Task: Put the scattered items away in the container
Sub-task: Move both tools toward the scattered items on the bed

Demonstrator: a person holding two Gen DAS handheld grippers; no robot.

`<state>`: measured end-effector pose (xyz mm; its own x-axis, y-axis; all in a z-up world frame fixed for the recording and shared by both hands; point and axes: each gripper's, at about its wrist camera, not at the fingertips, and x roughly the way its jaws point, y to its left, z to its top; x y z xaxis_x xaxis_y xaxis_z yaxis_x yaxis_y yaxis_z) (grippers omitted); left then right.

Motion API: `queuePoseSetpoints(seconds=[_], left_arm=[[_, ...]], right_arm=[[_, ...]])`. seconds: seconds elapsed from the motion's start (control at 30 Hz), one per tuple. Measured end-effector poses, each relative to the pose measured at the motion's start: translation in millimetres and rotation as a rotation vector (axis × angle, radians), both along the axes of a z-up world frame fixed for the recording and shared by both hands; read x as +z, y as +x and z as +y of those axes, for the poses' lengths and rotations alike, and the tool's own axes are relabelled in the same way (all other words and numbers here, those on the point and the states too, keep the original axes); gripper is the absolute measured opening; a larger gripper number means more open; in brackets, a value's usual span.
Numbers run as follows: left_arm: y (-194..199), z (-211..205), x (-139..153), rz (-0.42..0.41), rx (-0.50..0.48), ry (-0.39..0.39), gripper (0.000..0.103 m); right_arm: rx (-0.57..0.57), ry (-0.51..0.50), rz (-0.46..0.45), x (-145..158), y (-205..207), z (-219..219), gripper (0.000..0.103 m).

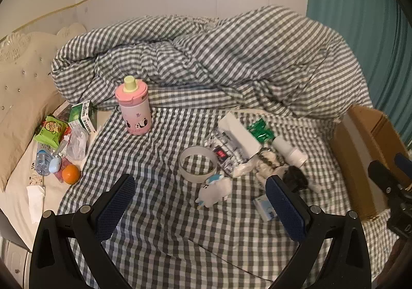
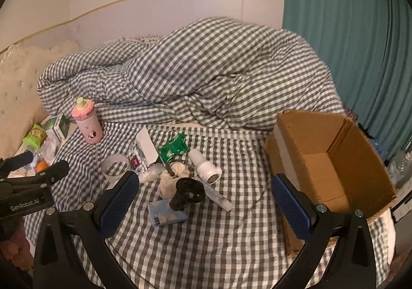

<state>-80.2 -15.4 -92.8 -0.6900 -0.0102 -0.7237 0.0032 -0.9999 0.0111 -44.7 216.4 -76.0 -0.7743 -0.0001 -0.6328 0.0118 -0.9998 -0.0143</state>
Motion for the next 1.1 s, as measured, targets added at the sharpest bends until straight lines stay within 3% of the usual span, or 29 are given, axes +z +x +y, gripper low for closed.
queuePoseSetpoints(seconds=[0.3, 1.1], left_arm=[[-20, -11, -41, -0.055, 0.009, -0.028, 0.103], [-66, -1, -135, -0.194, -0.059, 0.026, 0.103]], right_arm=[[0.018, 0.035, -0.044, -29, -23, -7, 0.103], [0.04, 0.045, -0.206, -110, -71, -12, 0.103]])
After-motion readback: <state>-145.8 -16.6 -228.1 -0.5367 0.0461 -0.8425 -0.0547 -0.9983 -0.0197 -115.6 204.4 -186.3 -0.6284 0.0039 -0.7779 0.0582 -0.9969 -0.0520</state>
